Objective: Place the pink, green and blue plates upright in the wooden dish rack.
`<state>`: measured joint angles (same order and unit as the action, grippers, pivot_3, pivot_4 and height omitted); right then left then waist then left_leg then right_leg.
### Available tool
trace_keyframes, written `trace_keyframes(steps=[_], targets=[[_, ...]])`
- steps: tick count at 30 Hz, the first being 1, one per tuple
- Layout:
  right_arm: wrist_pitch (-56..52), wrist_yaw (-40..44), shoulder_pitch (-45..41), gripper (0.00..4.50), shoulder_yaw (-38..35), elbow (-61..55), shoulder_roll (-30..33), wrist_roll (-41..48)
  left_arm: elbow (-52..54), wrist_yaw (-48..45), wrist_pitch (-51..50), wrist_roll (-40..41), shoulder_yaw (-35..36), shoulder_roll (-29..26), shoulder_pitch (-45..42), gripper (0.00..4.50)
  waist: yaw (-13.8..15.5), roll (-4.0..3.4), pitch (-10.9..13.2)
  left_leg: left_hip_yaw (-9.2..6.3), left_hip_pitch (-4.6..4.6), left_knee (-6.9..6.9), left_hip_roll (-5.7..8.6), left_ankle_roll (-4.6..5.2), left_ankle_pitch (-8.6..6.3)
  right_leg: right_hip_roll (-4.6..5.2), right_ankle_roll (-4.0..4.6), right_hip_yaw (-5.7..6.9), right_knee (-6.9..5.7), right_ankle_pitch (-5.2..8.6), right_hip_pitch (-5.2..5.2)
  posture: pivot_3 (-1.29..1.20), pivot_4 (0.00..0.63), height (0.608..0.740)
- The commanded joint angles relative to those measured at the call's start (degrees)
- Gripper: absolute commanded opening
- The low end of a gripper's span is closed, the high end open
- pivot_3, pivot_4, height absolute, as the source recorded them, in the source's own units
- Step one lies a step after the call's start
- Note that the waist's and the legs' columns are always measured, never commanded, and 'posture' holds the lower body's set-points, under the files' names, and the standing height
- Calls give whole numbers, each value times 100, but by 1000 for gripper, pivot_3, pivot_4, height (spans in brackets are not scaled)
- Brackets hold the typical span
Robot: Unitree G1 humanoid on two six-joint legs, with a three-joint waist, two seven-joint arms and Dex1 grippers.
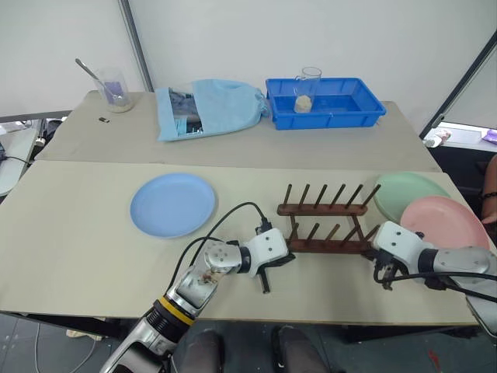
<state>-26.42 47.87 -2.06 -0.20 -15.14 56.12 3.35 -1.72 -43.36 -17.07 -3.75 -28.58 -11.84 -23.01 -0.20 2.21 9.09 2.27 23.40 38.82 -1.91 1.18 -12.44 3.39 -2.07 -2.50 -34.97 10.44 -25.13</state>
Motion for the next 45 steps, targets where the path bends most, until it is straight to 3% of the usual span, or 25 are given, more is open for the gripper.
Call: trace_keyframes(steps=[1,12,17,20,23,28,31,34,39,45], targets=[[309,-154,-382,11,46,304,-105,-211,-349,341,264,-180,114,113,-232,0,2,0,0,0,0,2,1,0,0,1,-1,0,-1,-1,1,0,150,740],[712,-106,-1183,11,361,1001,-403,-529,-1430,571,898,-230,379,277,-880,0,-17,-2,-1,-1,2,-5,1,2,1,-3,-1,-1,-3,-1,0,0,150,740],[572,-12,-1016,11,182,700,-370,-394,-988,95,943,-59,357,94,-632,0,-21,-3,-2,0,6,-5,3,8,-3,-2,-4,-6,0,1,0,0,150,740],[168,207,-515,11,-441,-125,-209,77,-262,-498,667,406,506,-227,-380,0,-13,-5,-2,-2,7,-10,0,9,-4,-2,1,-6,-4,6,-4,0,150,740],[-330,340,96,859,-1382,-1057,-164,565,457,-1066,483,892,661,-647,-177,788,0,-10,-2,-4,11,-11,-2,9,-4,-4,2,-3,-7,8,-10,0,150,740],[-1011,260,1264,2576,-3221,-2371,-539,923,1266,-1927,281,1696,886,-1260,-73,3023,52,-12,-3,-4,1,-4,-4,7,-4,-1,0,0,-6,7,3,0,150,740],[-1280,-55,1917,3626,-3836,-2856,-972,776,1221,-2127,689,1721,952,-1357,-298,4384,90,-12,-3,-2,0,-1,-3,7,-5,1,0,0,-5,7,3,0,150,740],[-1484,-554,2252,4451,-3740,-2999,-1328,521,1129,-2526,909,1880,934,-1394,-552,4500,87,-12,-3,1,0,2,-4,5,-5,3,0,0,-2,7,2,0,150,740],[-1492,-1365,2092,4451,-3020,-2487,-1497,-70,1077,-2859,598,2282,940,-1260,-1021,4500,-14,-14,-4,8,-6,5,-4,-10,-15,7,0,-6,-2,7,2,0,150,740],[-1522,-1589,1432,4451,-2510,-1383,-1494,-88,935,-2956,761,2250,867,-1139,-1150,4500,-72,-17,-5,6,-9,2,-1,7,-4,3,1,-7,-6,6,3,0,150,740]])
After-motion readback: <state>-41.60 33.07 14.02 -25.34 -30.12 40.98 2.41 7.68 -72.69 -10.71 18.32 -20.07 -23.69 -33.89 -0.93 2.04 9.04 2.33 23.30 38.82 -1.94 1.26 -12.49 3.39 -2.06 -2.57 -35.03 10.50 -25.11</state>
